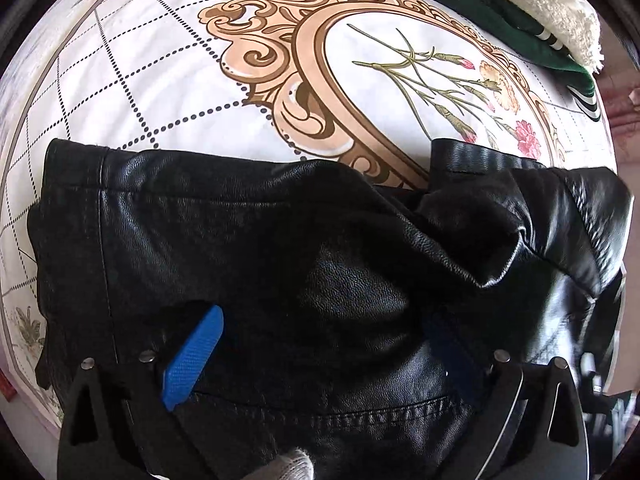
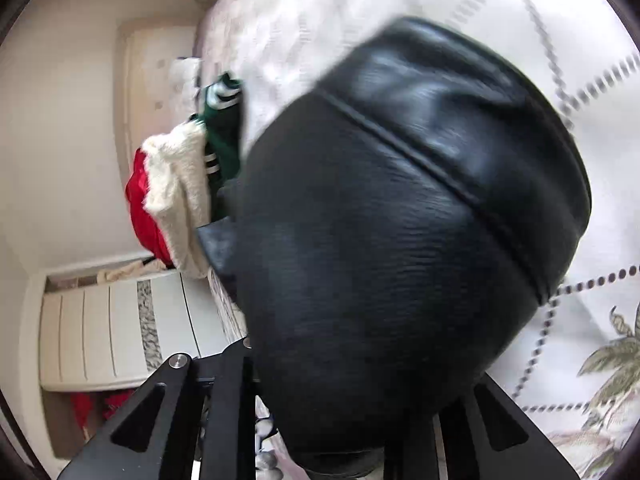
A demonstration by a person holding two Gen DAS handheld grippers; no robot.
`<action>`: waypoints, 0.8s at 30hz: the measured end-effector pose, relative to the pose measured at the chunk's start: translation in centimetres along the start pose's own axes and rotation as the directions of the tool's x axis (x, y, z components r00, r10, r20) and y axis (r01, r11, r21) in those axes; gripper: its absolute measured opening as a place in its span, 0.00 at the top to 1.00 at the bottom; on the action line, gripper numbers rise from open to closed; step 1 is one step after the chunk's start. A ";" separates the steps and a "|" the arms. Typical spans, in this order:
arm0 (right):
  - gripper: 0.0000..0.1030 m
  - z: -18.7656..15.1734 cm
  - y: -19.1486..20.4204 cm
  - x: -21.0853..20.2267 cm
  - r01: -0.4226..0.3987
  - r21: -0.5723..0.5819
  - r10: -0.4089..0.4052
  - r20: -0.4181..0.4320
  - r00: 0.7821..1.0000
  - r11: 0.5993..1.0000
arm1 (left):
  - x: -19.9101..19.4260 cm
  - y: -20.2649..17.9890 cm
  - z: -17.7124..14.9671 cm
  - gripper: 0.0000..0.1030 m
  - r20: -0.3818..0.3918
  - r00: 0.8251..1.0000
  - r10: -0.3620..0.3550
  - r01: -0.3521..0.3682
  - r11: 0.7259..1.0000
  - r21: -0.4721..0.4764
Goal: Fold large clothes
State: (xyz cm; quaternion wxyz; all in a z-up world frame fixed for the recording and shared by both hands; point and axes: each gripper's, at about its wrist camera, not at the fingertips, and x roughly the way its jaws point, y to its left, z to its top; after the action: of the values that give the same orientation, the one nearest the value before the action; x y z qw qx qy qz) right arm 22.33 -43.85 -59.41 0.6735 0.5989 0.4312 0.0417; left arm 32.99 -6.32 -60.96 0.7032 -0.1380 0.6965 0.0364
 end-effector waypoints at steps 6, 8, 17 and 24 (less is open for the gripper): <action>0.79 -3.4 9.2 0.8 0.013 -0.284 -0.030 -0.055 0.998 0.959 | 0.3 0.3 -1.0 0.00 0.007 1.000 -0.029 0.029 1.000 0.000; 0.79 -5.1 11.9 1.8 0.026 -0.378 -0.062 -0.084 0.994 0.926 | 0.3 0.5 -1.2 0.00 0.004 0.999 -0.043 0.043 0.999 0.004; 0.79 -12.1 19.4 5.1 0.144 -0.650 -0.226 -0.044 0.973 0.746 | -1.8 4.8 -1.2 0.04 0.007 0.985 -0.173 0.173 0.982 -0.079; 0.79 -20.6 24.0 10.1 0.249 -0.860 -0.355 0.086 0.931 0.445 | -11.1 18.6 -4.6 0.04 0.231 0.953 -0.196 0.270 0.895 -0.356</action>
State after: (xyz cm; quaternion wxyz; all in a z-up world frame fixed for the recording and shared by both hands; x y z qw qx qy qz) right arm 26.70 -15.47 -42.66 0.8528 0.0955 0.4876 0.1610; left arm 23.71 11.92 -52.62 0.7248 -0.3516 0.5840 0.0998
